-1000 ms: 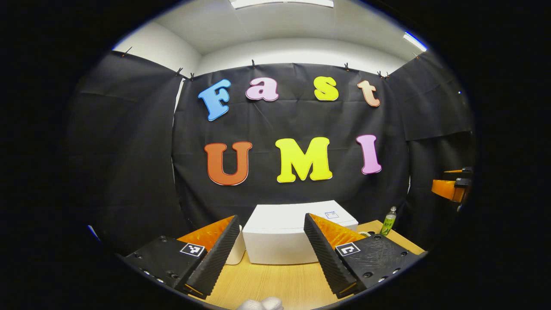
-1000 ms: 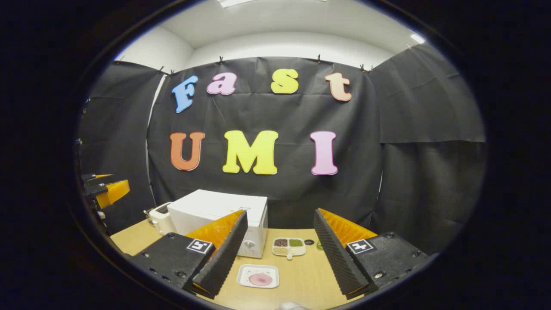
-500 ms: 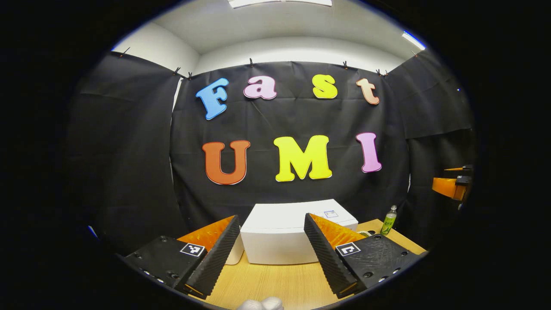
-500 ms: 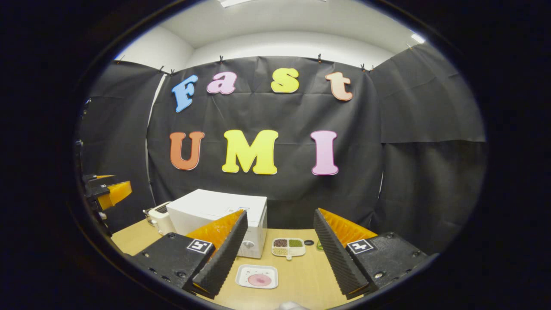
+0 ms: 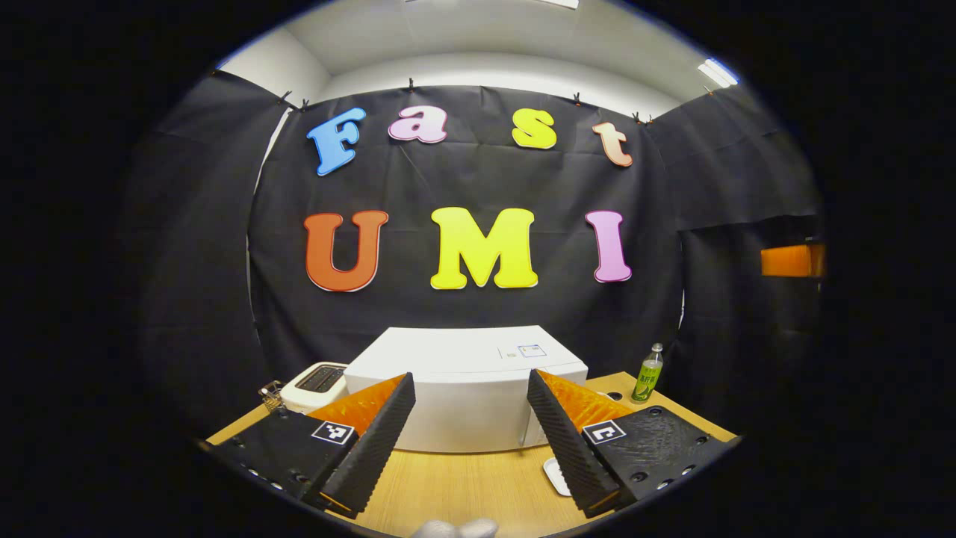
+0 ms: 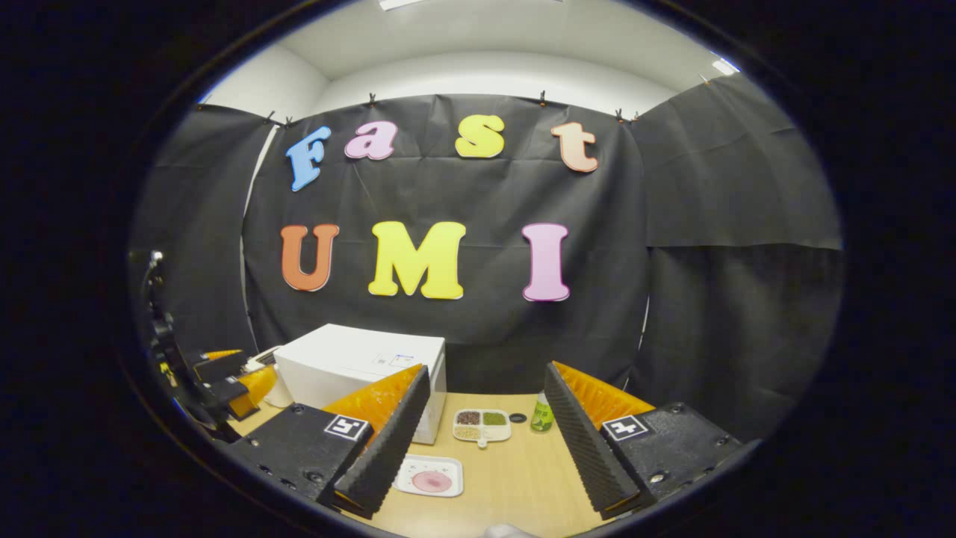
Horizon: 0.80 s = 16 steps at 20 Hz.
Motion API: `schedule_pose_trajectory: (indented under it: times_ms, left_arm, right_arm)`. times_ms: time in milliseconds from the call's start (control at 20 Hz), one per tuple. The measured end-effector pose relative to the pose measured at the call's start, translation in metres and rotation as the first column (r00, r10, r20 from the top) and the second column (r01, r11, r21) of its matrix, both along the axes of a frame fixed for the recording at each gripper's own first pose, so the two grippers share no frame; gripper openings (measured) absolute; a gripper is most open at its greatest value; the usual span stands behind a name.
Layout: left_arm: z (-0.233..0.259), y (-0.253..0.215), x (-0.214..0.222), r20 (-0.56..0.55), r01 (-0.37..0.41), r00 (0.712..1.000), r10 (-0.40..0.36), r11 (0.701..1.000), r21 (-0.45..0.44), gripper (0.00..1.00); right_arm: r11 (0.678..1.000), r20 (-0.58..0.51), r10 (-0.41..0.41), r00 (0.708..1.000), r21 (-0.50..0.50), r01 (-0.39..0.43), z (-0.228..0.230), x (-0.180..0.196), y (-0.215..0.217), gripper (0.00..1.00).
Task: Open the microwave oven with the left hand, put the food in, and close the microwave oven.
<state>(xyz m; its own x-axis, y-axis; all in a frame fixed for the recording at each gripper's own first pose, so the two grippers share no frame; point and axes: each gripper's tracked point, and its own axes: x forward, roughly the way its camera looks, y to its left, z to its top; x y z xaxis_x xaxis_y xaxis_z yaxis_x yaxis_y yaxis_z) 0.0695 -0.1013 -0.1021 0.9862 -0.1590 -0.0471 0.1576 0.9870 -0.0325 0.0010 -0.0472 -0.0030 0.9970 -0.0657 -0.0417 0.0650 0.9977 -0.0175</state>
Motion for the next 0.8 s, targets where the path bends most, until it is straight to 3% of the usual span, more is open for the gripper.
schedule_pose_trajectory:
  times_ms: [200,450,500,550,700,750,800]
  left_arm:
    - [-0.057,-0.048,0.038,-0.053,0.053,0.997,-0.053,0.999,0.002,0.95]
    - [-0.112,-0.083,0.097,-0.102,0.055,0.993,-0.054,0.998,0.002,0.96]
    - [-0.12,-0.086,0.108,-0.105,0.049,0.993,-0.048,0.999,0.007,0.86]
    - [-0.127,-0.09,0.118,-0.106,0.042,0.994,-0.041,0.999,0.011,0.95]
    - [-0.149,-0.101,0.14,-0.121,0.04,0.992,-0.038,0.999,0.014,0.93]
    - [-0.153,-0.105,0.143,-0.124,0.043,0.991,-0.041,0.999,0.017,0.88]
    - [-0.156,-0.105,0.148,-0.121,0.033,0.992,-0.029,0.999,0.031,0.92]
  right_arm:
    - [0.998,-0.039,-0.056,0.998,-0.042,0.054,-0.005,-0.01,-0.026,0.99]
    - [0.993,-0.072,-0.11,0.991,-0.045,0.107,-0.013,-0.015,-0.048,0.99]
    - [0.993,-0.085,-0.118,0.989,-0.039,0.115,-0.016,-0.014,-0.052,0.99]
    - [0.992,-0.097,-0.126,0.987,-0.032,0.124,-0.021,-0.012,-0.054,0.99]
    - [0.988,-0.128,-0.152,0.98,-0.027,0.15,-0.033,-0.01,-0.064,0.99]
    - [0.987,-0.134,-0.159,0.978,-0.031,0.156,-0.035,-0.01,-0.067,0.99]
    - [0.987,-0.138,-0.163,0.977,-0.036,0.159,-0.036,-0.01,-0.068,0.99]
